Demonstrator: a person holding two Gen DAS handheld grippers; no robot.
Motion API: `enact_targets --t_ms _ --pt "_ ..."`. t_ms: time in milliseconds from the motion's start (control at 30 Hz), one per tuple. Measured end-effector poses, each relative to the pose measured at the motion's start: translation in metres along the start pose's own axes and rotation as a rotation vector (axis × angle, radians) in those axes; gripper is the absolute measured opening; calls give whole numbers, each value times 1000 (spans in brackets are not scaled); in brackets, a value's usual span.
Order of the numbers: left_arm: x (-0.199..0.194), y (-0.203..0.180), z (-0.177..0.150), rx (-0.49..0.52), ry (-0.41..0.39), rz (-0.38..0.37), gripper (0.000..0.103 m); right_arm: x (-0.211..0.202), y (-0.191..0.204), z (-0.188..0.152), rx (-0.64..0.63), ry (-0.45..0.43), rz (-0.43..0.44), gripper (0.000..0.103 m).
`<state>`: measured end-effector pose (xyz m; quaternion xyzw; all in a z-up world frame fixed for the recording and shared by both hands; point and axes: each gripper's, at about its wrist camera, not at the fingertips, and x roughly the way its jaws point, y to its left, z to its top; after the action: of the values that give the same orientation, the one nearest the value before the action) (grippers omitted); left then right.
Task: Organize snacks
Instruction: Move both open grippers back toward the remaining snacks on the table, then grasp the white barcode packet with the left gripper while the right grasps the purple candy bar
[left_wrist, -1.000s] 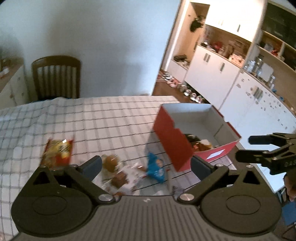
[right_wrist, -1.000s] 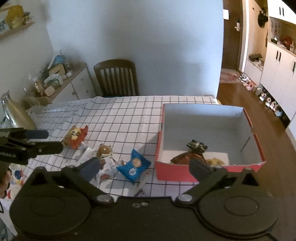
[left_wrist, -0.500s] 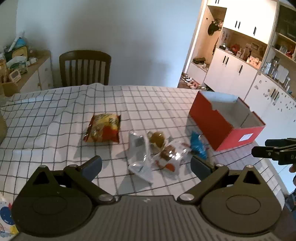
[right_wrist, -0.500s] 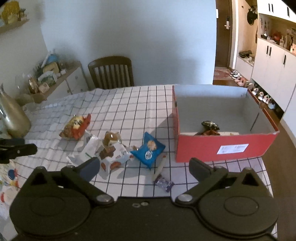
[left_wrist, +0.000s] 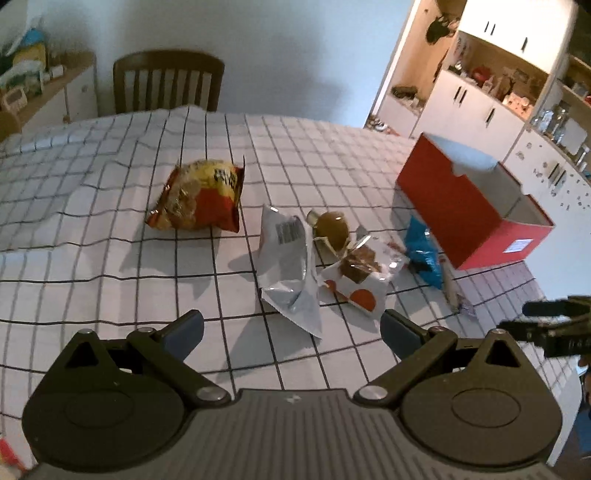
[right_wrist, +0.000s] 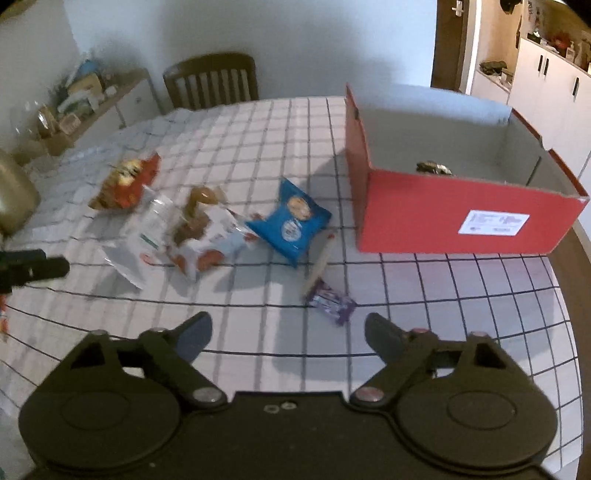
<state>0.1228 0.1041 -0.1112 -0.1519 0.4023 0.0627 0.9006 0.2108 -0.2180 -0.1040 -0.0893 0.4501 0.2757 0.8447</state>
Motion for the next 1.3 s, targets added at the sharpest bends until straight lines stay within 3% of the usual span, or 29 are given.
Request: enact_targets --t_ms 300,467,600,767,900,1300 --pt "57 -1 27 -7 70 7 100 41 -13 3 -162 63 -10 67" --pt "84 13 40 -85 138 26 78 54 -20 9 -235 93 4 59" --pt "97 18 43 -110 166 -6 77 62 -23 11 -267 107 22 52" --pt "102 13 48 -103 164 -9 77 72 -25 15 -304 105 16 50" --pt "104 11 52 -80 164 13 53 75 -26 19 -313 105 42 45" --pt "99 12 48 -90 169 0 39 74 -19 16 -265 82 30 25"
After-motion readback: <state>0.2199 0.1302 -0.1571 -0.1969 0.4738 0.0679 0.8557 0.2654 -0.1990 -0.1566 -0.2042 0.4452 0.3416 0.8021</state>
